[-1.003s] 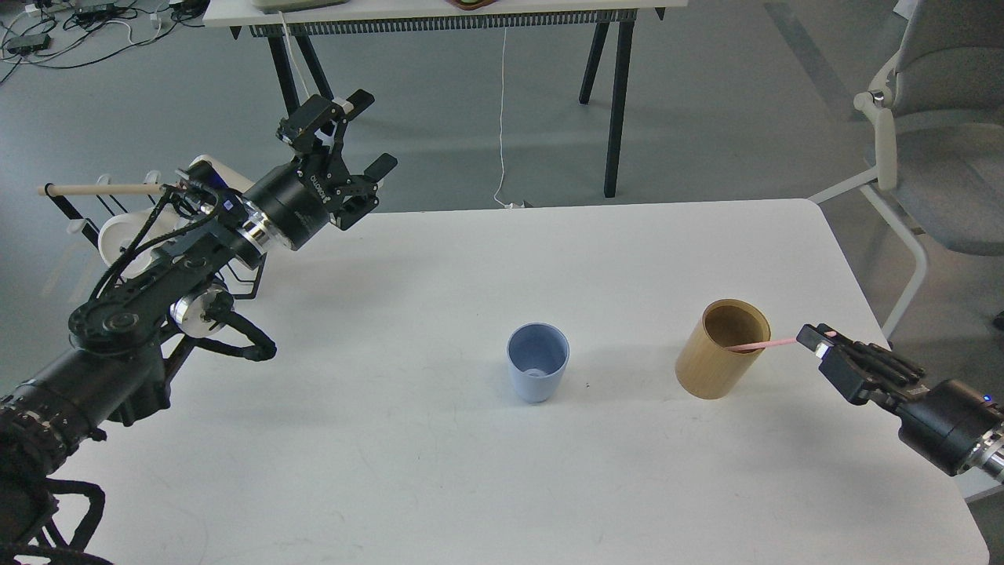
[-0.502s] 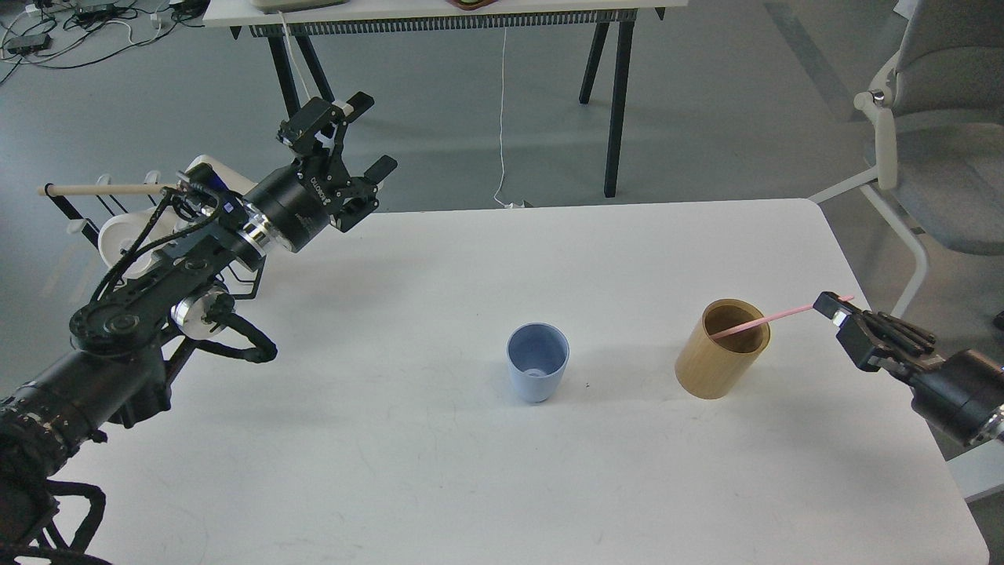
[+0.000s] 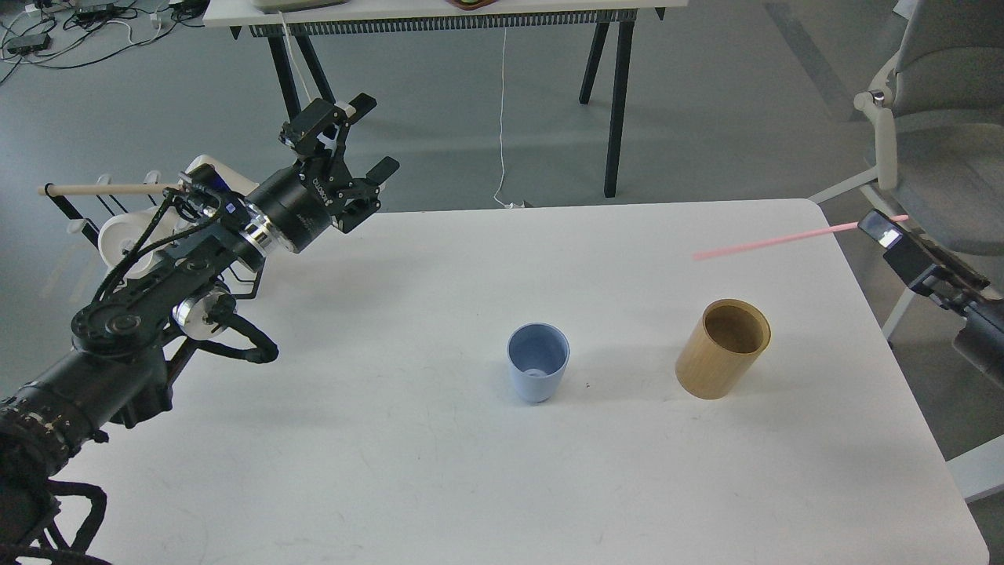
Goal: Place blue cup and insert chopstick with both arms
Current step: 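Carry the pink stick over and lower it into the blue cup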
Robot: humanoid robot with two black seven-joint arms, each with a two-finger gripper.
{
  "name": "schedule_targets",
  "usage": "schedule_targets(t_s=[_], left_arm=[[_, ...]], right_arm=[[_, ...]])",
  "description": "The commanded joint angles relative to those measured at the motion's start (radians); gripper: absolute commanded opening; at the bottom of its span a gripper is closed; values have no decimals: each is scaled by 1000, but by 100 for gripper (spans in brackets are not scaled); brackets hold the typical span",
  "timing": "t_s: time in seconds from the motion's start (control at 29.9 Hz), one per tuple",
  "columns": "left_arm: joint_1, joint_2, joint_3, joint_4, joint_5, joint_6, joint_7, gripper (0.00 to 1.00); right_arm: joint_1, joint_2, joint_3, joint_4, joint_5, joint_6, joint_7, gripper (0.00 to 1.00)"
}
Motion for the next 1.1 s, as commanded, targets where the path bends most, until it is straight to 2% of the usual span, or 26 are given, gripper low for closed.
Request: schedule_targets(t_s=[0.0,0.1,0.2,0.4,0.7,0.87,1.07], left_arm=[[0,1,0,0,-1,0,0,99],[0,3,0,0,-1,0,0,99],[2,3,0,0,-1,0,0,99],[0,1,0,0,1,0,0,99],[2,-26,0,38,1,0,0,99],[2,-26,0,38,1,0,0,99],[2,-26,0,46,1,0,0,99]], right_arm=[[3,13,62,25,42,0,0,0],[35,60,57,22,39,0,0,0],[72,176,31,16,-12,0,0,0],[170,227,-73,-4,-220,0,0,0],[357,168,-312,-4,-412,0,0,0],[369,148,-334,-5,-483,85,0,0],[369,157,-334,-7,-484,102,0,0]])
